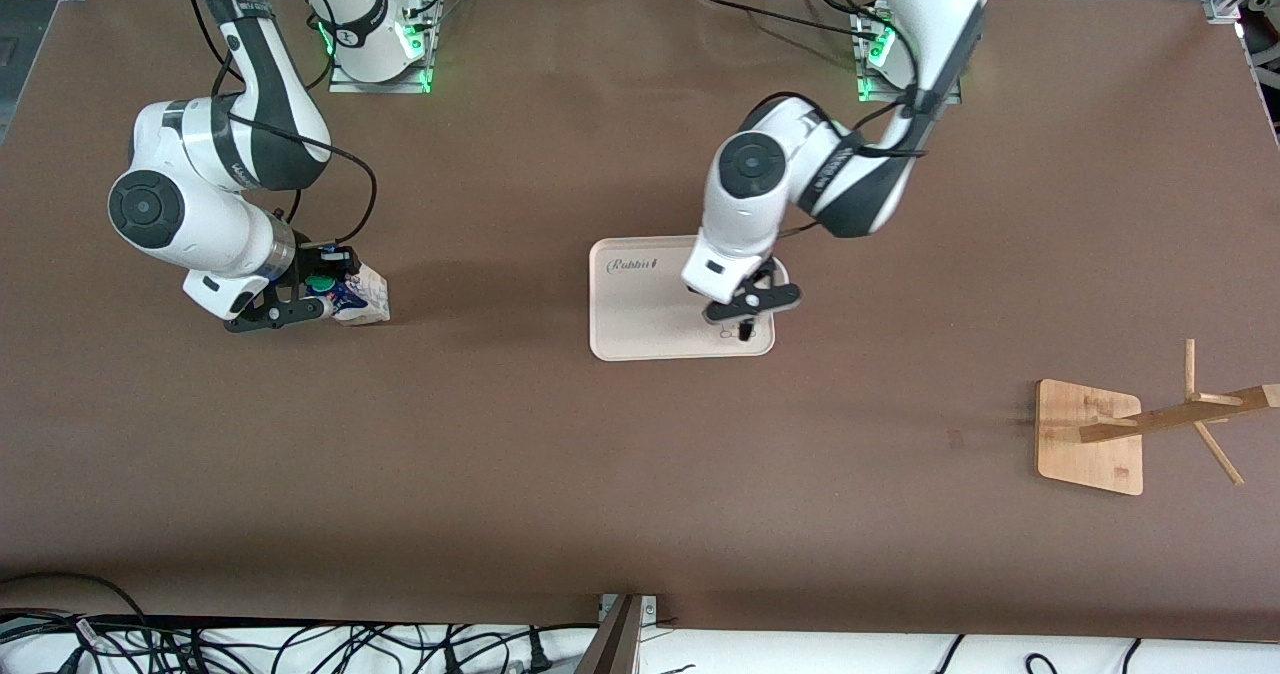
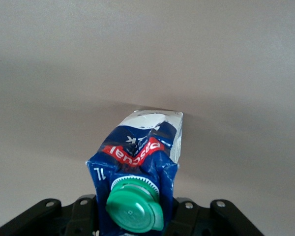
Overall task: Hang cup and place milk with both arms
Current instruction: 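Carry the white mug to the wooden stand with the left gripper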
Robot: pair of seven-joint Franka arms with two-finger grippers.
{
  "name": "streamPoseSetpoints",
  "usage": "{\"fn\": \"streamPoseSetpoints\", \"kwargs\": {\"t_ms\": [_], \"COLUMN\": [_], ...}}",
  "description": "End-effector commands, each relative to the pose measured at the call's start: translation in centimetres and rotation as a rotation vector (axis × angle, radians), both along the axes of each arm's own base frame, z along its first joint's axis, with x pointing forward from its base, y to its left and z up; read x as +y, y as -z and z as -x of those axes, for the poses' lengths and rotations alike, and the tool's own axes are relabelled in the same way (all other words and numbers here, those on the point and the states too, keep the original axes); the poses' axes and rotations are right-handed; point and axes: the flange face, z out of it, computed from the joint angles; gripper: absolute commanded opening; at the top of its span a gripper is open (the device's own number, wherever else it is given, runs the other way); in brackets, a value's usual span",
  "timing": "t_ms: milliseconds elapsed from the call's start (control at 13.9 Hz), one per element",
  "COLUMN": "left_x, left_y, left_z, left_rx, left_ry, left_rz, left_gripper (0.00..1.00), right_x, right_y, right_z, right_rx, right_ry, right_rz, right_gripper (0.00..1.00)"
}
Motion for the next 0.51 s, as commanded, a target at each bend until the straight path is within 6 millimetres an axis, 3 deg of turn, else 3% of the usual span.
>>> {"fn": "streamPoseSetpoints", "kwargs": {"t_ms": [0,144,289,433], "left_x": [9.9,14.3,17.4,20.5], "left_y": [-7.5,-10.5,-13.8,-16.0], "left_z": [-4.9,-6.8,-8.2,-9.1], "left_rx": [-0.036,-0.018,-0.026,-0.027], "left_ry": [-0.018,0.016,0.056,0.160], "left_rz": [-0.013,-0.026,-0.044,-0.053], "left_gripper": [0.00,0.00,0.00,0.00], "right_x": [-1.2,-1.7,-2.1,-2.0], "right_y": [-0.5,-0.6,-0.4,-0.4], "right_z": [0.5,0.5,0.5,0.4], "right_rx": [-0.013,-0.011,-0.008,-0.006], "right_ry": [0.045,0.070,0.074,0.080], "right_rz": [-0.010,-0.029,-0.029,-0.027], "right_gripper": [0.32,0.33,0.45,1.00]}}
